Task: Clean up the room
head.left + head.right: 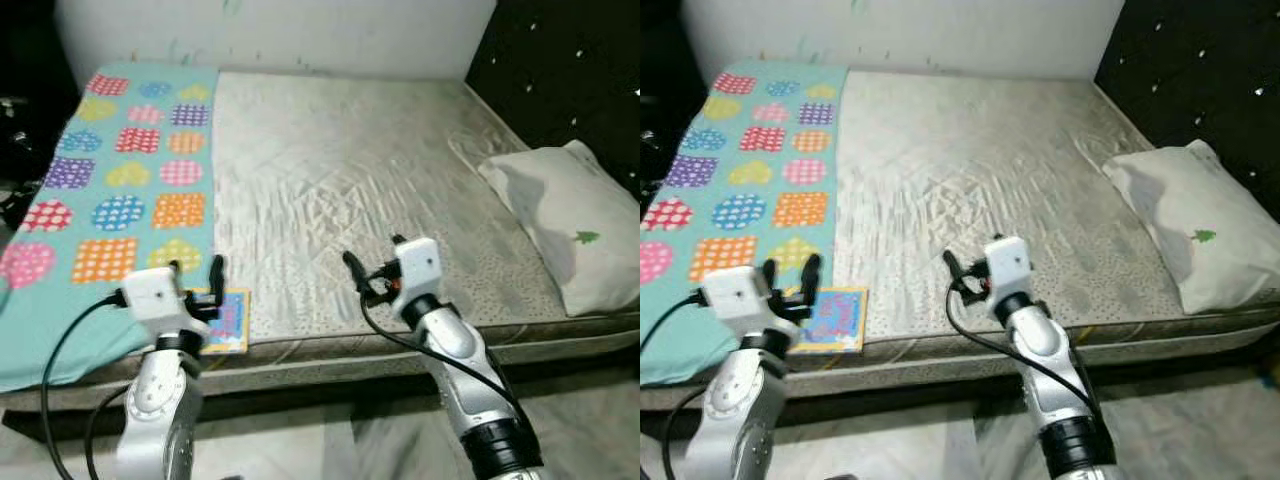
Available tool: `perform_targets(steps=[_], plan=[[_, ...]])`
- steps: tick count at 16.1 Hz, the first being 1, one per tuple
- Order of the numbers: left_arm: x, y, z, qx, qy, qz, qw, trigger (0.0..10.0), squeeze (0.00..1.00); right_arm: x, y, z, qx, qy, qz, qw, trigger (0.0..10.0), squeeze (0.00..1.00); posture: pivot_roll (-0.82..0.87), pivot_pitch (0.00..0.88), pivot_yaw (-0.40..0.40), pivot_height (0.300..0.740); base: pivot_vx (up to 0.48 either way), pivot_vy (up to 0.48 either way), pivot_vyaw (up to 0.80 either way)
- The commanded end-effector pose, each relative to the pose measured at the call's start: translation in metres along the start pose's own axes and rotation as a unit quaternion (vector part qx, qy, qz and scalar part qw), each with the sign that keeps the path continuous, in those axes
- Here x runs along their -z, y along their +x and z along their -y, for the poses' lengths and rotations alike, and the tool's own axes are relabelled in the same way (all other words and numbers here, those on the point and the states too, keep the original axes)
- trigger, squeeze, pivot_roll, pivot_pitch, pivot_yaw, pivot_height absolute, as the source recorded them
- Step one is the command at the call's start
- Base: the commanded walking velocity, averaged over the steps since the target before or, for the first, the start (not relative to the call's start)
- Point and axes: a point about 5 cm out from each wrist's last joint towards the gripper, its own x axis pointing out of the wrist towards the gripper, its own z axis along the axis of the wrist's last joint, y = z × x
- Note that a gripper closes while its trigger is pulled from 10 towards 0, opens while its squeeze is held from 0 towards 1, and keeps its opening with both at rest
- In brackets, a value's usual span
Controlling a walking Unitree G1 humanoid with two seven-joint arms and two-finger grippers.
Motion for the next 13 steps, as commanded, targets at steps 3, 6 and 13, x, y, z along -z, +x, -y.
perform_targets(steps=[3, 6, 13], plan=[[-0.0028, -0.0005, 0.003, 0.013, -0.003, 0.009, 1.0, 10.0, 0.0, -0.0047, 0.0015, -0.0006, -0.002, -0.013, 0.011, 1.0, 10.0, 0.0, -0.02, 0.081, -0.117, 0.74, 0.0, 0.0, 0.0], [-0.0032, -0.0006, 0.0043, 0.017, -0.005, 0.01, 1.0, 10.0, 0.0, -0.0019, 0.0008, -0.0013, -0.014, -0.023, -0.006, 1.0, 10.0, 0.0, -0.03, 0.085, -0.116, 0.74, 0.08, 0.0, 0.0], [-0.0044, -0.0001, 0.0038, 0.018, -0.005, 0.012, 1.0, 10.0, 0.0, -0.0021, 0.0, 0.0013, -0.004, -0.025, -0.009, 1.0, 10.0, 0.0, -0.03, 0.097, -0.114, 0.74, 0.037, 0.0, 0.0]])
